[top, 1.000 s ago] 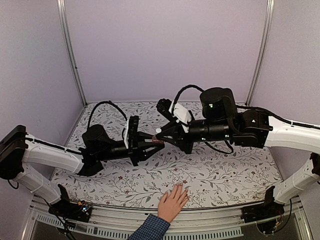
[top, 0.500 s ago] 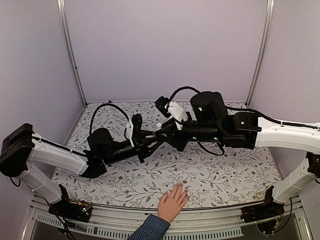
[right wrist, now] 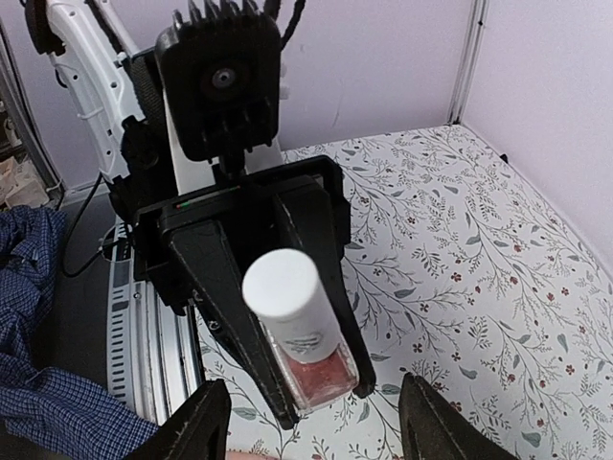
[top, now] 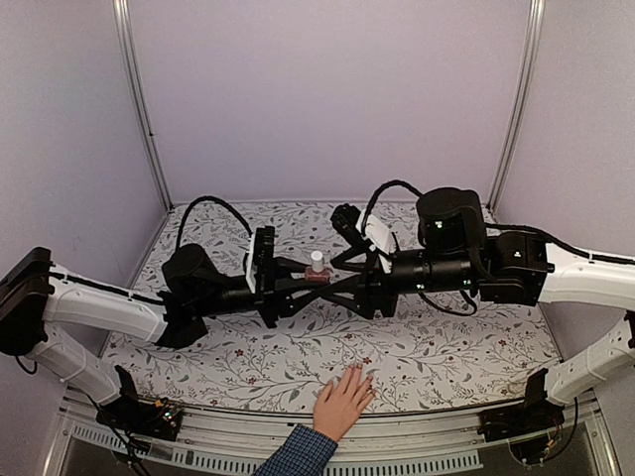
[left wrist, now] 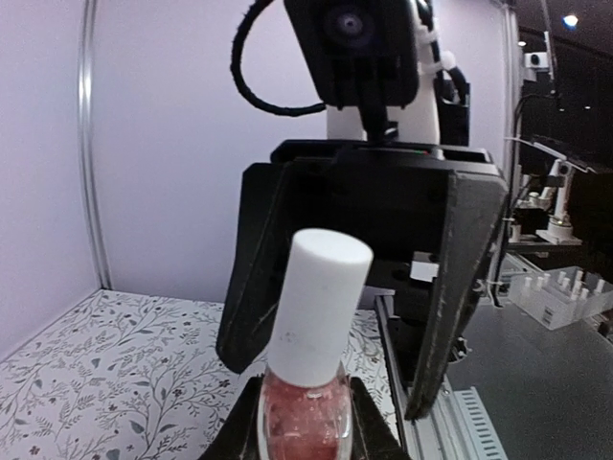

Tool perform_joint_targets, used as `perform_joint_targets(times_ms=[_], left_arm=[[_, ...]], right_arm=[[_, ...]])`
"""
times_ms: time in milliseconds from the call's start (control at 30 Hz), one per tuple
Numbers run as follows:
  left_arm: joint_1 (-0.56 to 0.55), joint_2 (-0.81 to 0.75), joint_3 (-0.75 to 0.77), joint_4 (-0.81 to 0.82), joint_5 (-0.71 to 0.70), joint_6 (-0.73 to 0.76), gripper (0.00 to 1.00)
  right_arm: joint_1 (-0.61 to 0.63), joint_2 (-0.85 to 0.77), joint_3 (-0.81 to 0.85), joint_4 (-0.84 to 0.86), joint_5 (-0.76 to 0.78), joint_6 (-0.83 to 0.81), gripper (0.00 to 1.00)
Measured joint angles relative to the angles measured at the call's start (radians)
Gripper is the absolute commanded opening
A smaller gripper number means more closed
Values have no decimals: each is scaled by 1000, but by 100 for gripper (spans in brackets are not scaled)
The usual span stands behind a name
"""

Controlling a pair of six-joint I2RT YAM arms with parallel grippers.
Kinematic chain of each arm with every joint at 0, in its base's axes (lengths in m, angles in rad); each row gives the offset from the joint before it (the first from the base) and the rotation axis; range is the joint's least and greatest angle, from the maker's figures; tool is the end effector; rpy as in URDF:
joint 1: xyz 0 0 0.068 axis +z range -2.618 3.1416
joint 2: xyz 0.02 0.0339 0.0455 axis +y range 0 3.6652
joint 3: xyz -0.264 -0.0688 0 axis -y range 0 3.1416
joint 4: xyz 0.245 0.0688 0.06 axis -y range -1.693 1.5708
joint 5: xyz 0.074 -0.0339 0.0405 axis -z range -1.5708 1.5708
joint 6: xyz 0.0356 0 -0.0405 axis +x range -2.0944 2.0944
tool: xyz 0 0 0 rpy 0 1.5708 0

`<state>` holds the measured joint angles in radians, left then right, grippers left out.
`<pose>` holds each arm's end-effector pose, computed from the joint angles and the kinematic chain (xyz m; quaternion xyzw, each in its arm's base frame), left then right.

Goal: Paint the nails
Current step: Screw the nail polish bottle.

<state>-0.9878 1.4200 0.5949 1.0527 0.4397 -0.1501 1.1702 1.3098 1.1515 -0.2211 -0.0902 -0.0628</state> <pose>0.1493 -0.2539 0.2592 0.4029 0.4853 -0.5259 0.5705 0.1160 0.2821 0.3486 -0.4987 0.6601 0.3265 0.4571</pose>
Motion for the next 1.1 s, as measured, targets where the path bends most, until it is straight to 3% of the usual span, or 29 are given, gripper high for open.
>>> perform_joint_targets(times_ms=[233,500,733,1100], left_arm=[[2,2,31,-35,237,-5,0],[2,54,85,-54,403,-34,0],[2,73,102,-84,448,-42,0],[2,73,108,-94,468,-42,0]], right_arm=[[0,-53,-2,-18,-136,-79,53],[0,-58,36,-88,-286,-175,45],[8,-31,95,-124,-309,-217,37],[13,-5,100,-145,-288,-236,6]])
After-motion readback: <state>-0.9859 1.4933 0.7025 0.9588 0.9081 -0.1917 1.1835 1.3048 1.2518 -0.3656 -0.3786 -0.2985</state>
